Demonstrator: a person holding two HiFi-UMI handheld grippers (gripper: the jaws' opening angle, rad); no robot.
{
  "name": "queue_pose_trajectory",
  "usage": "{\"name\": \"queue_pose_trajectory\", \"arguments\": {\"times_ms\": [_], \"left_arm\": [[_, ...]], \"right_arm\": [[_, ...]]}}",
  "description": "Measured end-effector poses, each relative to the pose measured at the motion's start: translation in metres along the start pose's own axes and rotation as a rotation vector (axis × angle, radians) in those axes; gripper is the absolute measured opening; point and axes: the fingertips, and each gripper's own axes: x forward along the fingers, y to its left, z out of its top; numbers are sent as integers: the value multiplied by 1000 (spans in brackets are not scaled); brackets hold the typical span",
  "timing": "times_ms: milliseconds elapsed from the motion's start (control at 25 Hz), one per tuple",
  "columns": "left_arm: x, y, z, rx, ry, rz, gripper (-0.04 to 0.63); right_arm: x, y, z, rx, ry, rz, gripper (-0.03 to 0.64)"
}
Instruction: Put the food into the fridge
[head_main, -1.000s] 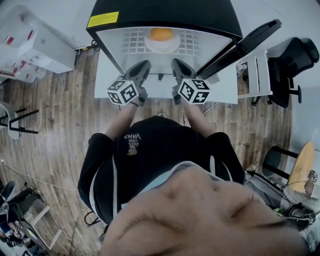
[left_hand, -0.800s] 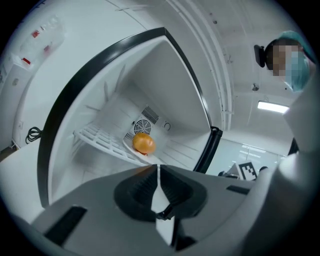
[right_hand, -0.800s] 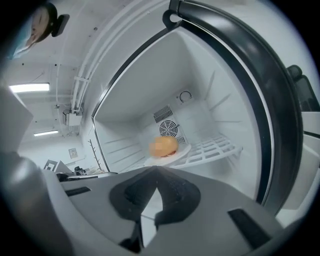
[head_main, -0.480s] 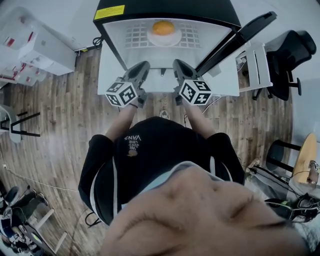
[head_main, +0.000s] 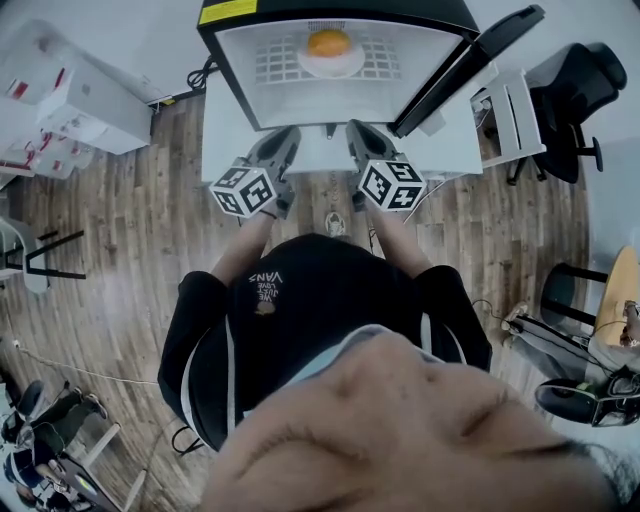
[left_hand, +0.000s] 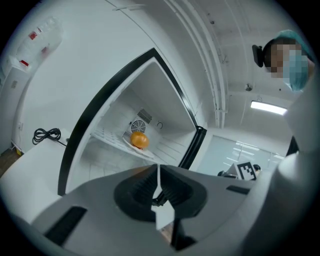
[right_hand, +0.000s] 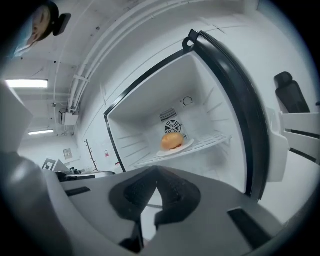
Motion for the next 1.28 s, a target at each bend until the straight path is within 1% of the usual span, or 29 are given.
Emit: {"name": "queue_pose_trajectory", "arguments": {"times_ms": [440,920,1280], "left_arm": [[-33,-14,-15,2,23,-35,28],[-57,-30,-36,-10,50,-70,28],[-78,-44,-45,-15,48,-93,28]], "right_arm": [[-32,22,-17,6,-17,-44,12],[-68,32,-34,18,-32,-100,12],[-92,45,-42,13,-40,-123,12]]}}
